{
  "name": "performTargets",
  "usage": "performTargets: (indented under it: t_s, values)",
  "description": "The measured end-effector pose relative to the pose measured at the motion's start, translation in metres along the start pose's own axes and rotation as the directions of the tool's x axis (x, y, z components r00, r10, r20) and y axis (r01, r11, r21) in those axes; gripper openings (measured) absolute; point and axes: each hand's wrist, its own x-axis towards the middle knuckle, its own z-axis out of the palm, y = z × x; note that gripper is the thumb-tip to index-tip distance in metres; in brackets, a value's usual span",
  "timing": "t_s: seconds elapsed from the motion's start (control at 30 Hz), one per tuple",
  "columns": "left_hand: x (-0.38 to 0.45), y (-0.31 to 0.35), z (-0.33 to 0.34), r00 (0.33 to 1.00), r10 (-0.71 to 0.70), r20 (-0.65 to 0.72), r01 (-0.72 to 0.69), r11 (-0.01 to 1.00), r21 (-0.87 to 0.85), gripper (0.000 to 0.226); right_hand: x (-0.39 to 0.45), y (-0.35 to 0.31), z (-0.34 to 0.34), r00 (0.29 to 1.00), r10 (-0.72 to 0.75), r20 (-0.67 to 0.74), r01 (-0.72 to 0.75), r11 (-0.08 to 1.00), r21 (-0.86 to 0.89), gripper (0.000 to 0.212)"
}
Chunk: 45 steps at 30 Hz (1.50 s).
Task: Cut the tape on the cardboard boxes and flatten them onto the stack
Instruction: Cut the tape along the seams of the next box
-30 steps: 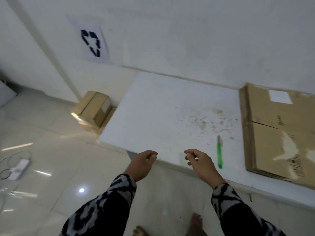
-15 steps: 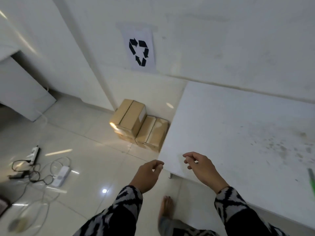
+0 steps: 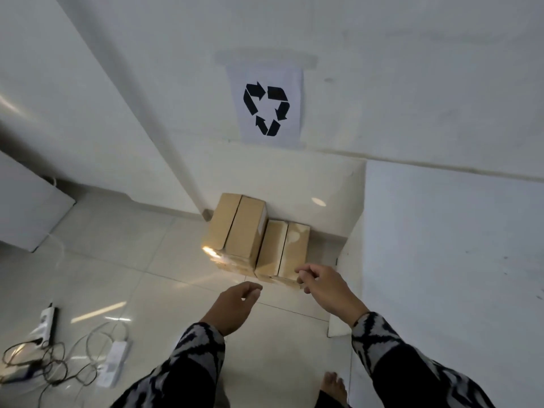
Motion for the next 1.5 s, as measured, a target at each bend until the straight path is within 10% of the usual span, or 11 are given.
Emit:
performTargets:
  t_s: [0.47, 1.0, 1.1, 1.5]
  values:
    - [0.242, -0.172, -0.181, 0.98, -0.008, 0.201, -0.005, 0.998, 0.063, 0.03, 0.232, -0.075, 0.175, 0.914, 0.405, -0.041, -0.39, 0.901, 0.192, 0.019]
    - [0.514, -0.333, -0.11, 0.982, -0.191, 0.003, 0.183, 0.935, -0.305, 0.061, 0.51, 0.117, 0.29, 0.825, 0.561, -0.066, -0.491, 0.771, 0.405, 0.086]
    - [0.529, -0.351, -0.105, 0.986, -0.161, 0.053, 0.169, 0.902, -0.397, 0.09, 0.525, 0.13, 0.295, 0.844, 0.531, -0.074, -0.453, 0.78, 0.431, 0.084]
    - [0.346, -0.209, -0.208, 0.979, -0.132, 0.154, 0.18, 0.912, -0.368, 0.054, 0.338, -0.022, 0.222, 0.83, 0.542, -0.134, -0.363, 0.706, 0.608, 0.079]
